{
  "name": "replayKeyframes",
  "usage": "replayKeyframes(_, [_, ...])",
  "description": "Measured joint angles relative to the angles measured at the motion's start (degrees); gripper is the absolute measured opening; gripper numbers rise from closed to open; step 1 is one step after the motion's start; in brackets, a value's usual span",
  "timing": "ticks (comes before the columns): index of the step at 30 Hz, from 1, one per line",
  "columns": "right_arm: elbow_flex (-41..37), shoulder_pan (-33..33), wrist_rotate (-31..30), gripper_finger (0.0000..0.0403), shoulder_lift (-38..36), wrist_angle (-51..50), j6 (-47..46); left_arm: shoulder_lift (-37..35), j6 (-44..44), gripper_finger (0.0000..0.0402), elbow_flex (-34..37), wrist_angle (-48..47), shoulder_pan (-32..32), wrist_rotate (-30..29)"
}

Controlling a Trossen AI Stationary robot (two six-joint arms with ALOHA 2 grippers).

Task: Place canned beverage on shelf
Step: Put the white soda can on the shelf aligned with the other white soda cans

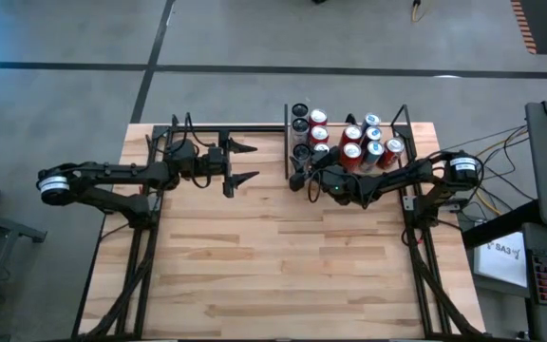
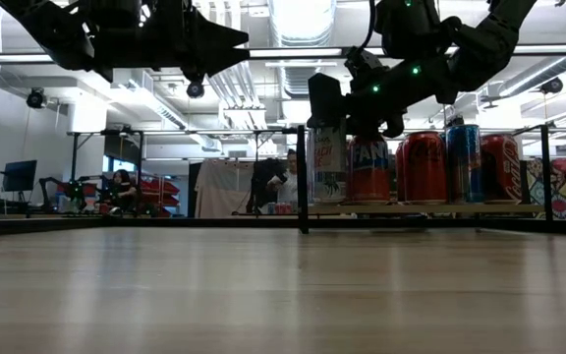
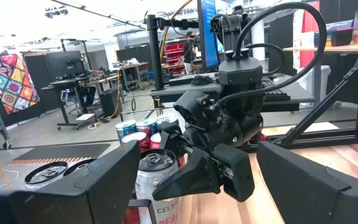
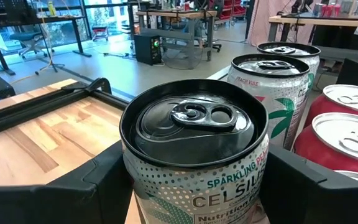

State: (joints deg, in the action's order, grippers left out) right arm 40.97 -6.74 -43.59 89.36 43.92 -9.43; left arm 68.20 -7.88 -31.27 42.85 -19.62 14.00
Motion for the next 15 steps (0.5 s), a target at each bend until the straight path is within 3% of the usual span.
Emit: replayKeyframes(15, [0.0, -0.5, 0.0, 0.0271, 0.0, -0.2, -0.2, 0.0, -0.4, 0.0309, 0.0, 0.0, 0.0, 0.0])
